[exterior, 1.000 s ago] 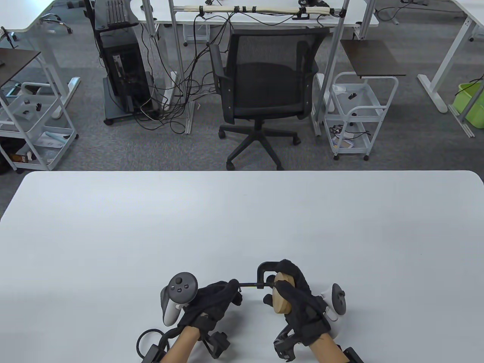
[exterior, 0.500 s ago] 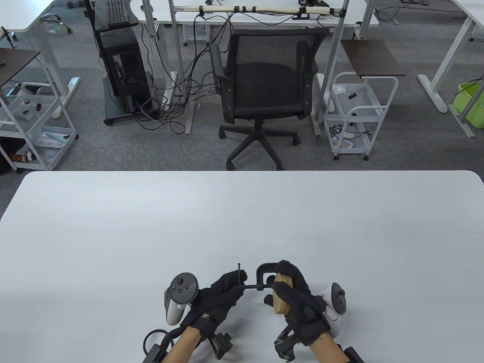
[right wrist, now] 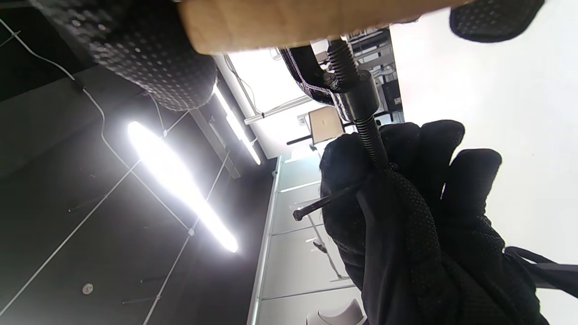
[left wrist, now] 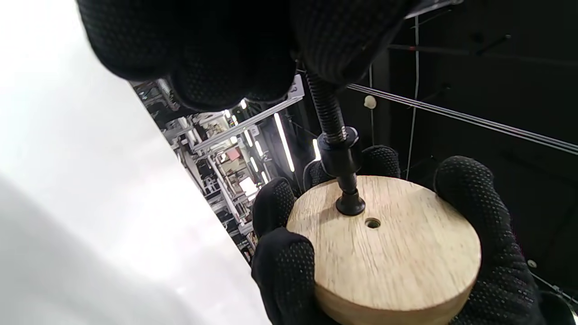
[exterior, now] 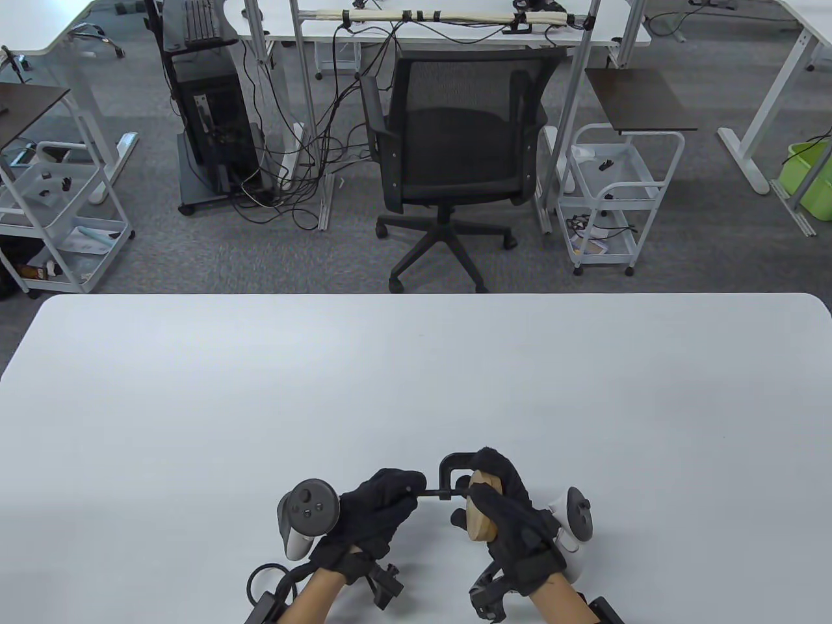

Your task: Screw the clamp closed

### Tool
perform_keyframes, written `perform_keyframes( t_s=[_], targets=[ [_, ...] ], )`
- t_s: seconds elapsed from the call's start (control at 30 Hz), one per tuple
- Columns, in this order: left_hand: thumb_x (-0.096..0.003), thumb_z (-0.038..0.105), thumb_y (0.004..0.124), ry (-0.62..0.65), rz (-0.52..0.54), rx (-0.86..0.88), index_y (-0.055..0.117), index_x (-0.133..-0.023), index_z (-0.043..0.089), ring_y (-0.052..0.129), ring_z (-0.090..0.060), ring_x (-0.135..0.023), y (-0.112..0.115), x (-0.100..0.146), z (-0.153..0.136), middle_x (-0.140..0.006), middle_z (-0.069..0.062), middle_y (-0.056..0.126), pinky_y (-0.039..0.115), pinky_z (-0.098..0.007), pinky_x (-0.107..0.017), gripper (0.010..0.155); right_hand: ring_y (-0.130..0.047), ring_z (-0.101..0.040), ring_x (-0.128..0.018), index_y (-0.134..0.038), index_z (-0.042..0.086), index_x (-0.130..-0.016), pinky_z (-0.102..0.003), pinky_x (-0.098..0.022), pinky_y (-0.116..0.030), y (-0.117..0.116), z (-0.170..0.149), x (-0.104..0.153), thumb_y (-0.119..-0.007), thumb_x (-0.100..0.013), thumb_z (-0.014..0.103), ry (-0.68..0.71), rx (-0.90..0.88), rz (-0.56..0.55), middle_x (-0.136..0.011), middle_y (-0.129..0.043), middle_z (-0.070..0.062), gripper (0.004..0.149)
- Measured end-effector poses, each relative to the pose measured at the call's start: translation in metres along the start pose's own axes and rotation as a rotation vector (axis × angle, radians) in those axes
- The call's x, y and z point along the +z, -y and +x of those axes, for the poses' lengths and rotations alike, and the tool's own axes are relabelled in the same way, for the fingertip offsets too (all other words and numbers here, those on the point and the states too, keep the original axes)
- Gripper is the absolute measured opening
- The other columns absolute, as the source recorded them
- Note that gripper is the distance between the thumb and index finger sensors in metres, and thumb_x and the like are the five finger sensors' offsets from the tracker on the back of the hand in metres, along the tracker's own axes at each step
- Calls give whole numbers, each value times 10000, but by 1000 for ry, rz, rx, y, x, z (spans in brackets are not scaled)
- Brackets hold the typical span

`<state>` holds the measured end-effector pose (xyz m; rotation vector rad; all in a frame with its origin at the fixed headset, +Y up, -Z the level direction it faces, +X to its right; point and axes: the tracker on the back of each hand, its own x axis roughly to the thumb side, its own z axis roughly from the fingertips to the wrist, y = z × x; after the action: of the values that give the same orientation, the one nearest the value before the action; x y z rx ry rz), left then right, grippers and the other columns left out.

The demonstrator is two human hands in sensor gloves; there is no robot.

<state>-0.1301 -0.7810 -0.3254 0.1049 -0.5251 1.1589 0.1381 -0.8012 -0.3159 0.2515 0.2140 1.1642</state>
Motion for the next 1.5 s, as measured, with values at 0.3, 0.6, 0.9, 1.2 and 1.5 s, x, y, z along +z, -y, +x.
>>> perform_keyframes(
  t_s=[0.3, 0.6, 0.9, 1.2, 1.5],
  targets=[
    [-470, 278, 844, 15, 9, 0, 793, -930, 285, 883, -365, -784, 0, 0, 2, -918, -86, 842, 796, -518, -553, 463, -473, -555, -917, -549, 205, -1047, -713, -503, -651, 0, 0, 0, -887, -508, 525, 1, 15, -18, -1125, -426, 49, 713],
    [-489, 389, 827, -93, -36, -5, 653, -1047, 234, 803, -410, -844, -1, 2, -6, -983, -138, 758, 738, -577, -570, 605, -474, -549, -919, -543, 210, -1049, -708, -508, -652, 0, 2, 2, -882, -510, 533, 16, -2, -40, -1127, -417, 52, 713],
    [-530, 635, 674, -278, -128, 77, 965, -718, 117, 958, -403, -627, -3, 3, -24, -689, -127, 995, 806, -558, -460, 623, -472, -548, -920, -541, 212, -1050, -706, -510, -651, 2, 2, 2, -880, -511, 534, 13, -17, -61, -1128, -414, 47, 714],
    [-555, 581, 691, -318, -191, 442, 754, -983, 123, 847, -418, -794, 8, 4, -35, -908, -141, 843, 752, -563, -556, 630, -472, -548, -922, -541, 214, -1053, -706, -511, -649, -6, 0, 3, -880, -511, 535, -8, -4, -4, -1133, -406, 39, 715],
    [-509, 345, 799, -150, -80, 285, 738, -985, 313, 874, -356, -804, 1, 0, -19, -906, -59, 851, 766, -549, -575, 481, -466, -549, -922, -538, 217, -1054, -706, -510, -648, -5, -1, 3, -879, -512, 535, -18, -4, -10, -1133, -402, 33, 714]
  ],
)
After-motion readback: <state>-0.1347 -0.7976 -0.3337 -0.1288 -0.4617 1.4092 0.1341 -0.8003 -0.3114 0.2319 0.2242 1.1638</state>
